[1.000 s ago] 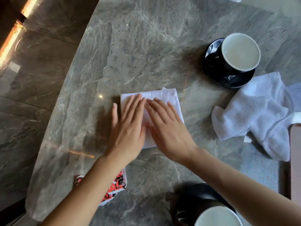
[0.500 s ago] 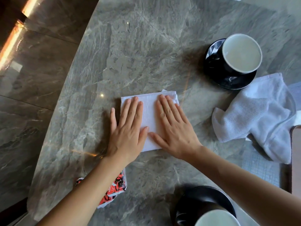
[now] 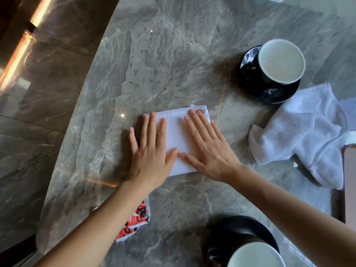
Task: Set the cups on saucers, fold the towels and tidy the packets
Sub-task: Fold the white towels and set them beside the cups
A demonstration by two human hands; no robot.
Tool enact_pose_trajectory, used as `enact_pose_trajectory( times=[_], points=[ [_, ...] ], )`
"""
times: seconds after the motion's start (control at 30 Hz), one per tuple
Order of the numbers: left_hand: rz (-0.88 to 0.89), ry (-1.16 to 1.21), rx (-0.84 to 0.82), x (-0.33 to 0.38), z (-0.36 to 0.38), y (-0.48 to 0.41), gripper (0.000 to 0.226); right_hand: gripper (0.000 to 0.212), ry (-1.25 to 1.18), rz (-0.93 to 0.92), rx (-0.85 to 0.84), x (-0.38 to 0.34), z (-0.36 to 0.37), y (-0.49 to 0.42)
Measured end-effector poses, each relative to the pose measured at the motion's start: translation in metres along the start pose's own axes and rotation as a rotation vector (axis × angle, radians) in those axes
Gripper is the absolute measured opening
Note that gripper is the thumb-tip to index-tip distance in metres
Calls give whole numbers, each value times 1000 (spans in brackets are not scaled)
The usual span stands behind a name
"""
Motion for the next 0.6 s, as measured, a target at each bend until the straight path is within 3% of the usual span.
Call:
enact_pose_trajectory(
  times=[0.1,0.17,0.27,0.4,0.6],
  points=[
    [53,181,118,2,-25,7,61,77,-103,-60,59,4,-20,8],
    [181,261,209,8,-40,20,45,56,-10,-121,145,7,-35,21],
    [296,283,147,10,-35,40,35,38,136,-152,143,19,-38,40],
    [265,231,49,3,-10,50,43,50,207,-144,92,28,-35,50],
    [198,307,140,1,-4,49,37,29,130,-110,156,28,-32,44]
  ],
)
Point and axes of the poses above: each hand's wrist, its own y-axis away from the middle knuckle, its own z-axis out of the palm, x = y × z, the point moved 7 cm from there along -y, towards the middle knuckle, and after that the axes turned 2 degrees about y, right-handed, at the moved point
